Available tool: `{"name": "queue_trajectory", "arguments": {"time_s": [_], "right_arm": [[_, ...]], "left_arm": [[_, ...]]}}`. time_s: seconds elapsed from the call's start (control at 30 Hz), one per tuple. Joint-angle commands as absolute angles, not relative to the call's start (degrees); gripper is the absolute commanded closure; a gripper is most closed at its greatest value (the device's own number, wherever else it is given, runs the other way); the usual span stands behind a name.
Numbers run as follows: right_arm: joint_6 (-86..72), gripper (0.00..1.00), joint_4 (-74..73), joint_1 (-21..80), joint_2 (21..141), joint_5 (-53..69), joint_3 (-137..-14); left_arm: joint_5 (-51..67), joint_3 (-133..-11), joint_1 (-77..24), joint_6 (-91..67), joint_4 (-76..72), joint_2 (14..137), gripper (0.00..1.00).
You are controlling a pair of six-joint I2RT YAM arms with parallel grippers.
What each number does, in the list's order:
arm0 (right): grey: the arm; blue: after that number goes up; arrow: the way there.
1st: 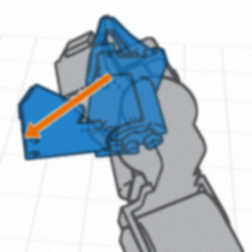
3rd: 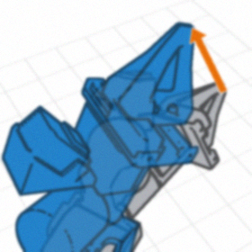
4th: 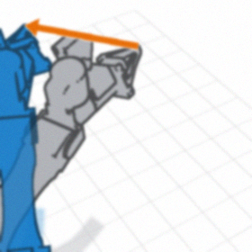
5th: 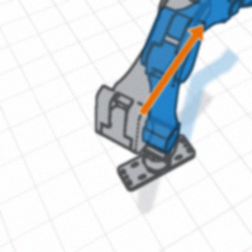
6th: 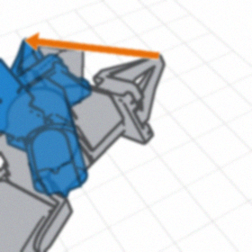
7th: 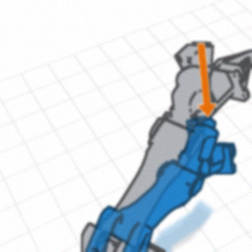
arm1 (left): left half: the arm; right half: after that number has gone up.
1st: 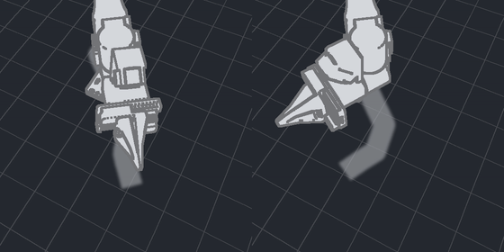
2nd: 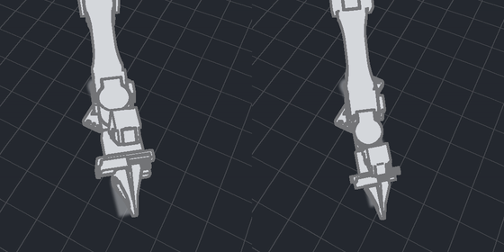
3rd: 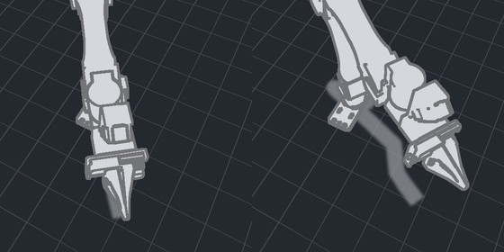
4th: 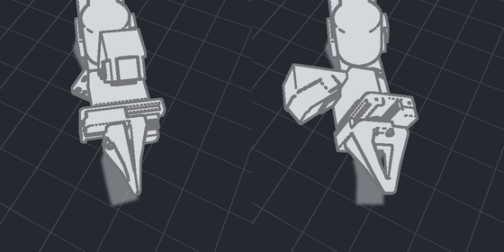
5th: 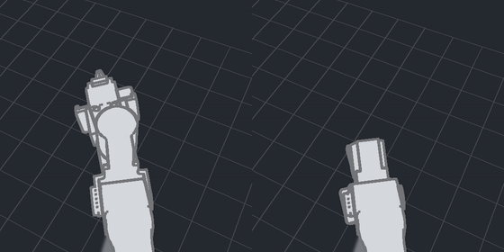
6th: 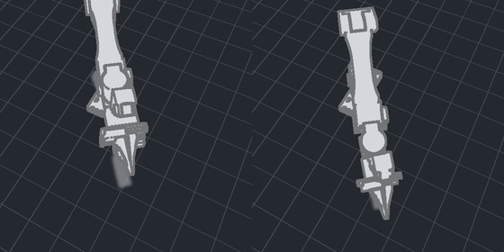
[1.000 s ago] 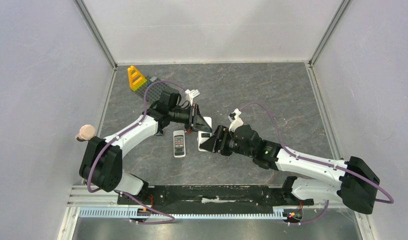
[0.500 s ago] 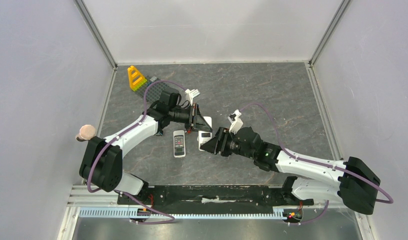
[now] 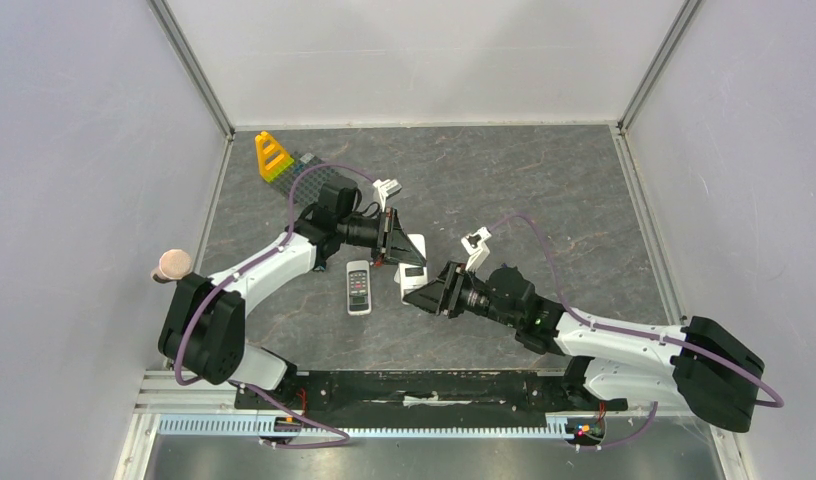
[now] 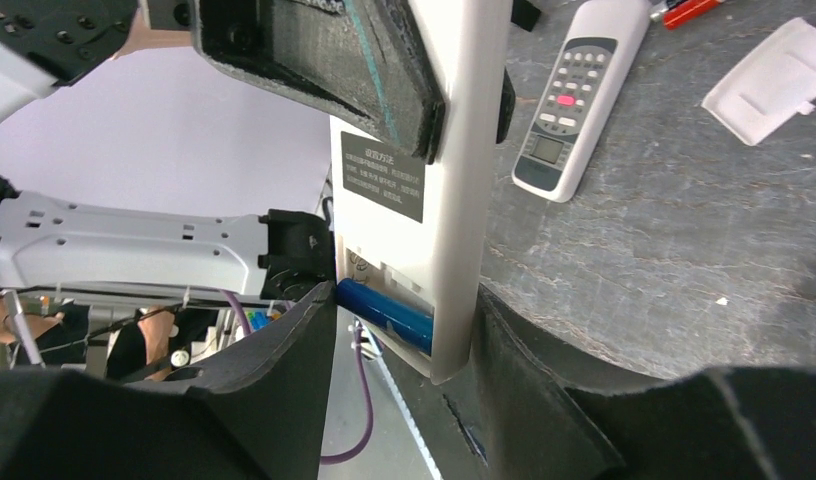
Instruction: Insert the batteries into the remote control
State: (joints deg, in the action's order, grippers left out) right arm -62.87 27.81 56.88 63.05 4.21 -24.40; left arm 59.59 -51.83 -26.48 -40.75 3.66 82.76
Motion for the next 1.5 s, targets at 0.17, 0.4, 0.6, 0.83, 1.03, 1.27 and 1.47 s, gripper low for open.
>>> {"name": "queue_trajectory", "arguments": {"time_s": [0.17,0.4,0.6,0.83,1.03,1.27,1.47], "right_arm": [[-62.5,0.58,33.8,55.1,63.0,5.8,-21.6],[-63.4,0.64,36.7,54.6,62.0,8.4,-20.3],[-64.3,0.42,36.8,54.5,60.6,9.3,-21.0],[-64.7,0.15,33.8,54.3,55.2,7.7,-21.4],[-61.3,0.14,25.7,54.1,50.3,5.4,-24.0],[-56.2,0.14,21.8,54.1,51.9,8.6,-29.4],[-61.6,0.24,30.4,54.2,53.6,5.9,-28.6]], "left_arm": [[70.3,-50.4,-26.3,-45.7,0.9,78.9,0.98],[70.2,-50.5,-26.3,-47.1,-1.4,78.4,0.98],[69.4,-50.3,-26.3,-48.4,-3.1,78.4,0.98],[66.5,-50.3,-26.3,-48.3,-5.5,76.8,0.98],[62.2,-49.4,-26.1,-46.3,-5.6,73.4,0.98],[56.9,-47.0,-26.1,-54.7,-12.4,68.3,0.98],[46.3,-40.9,-26.2,-66.1,-21.4,61.9,0.98]]}}
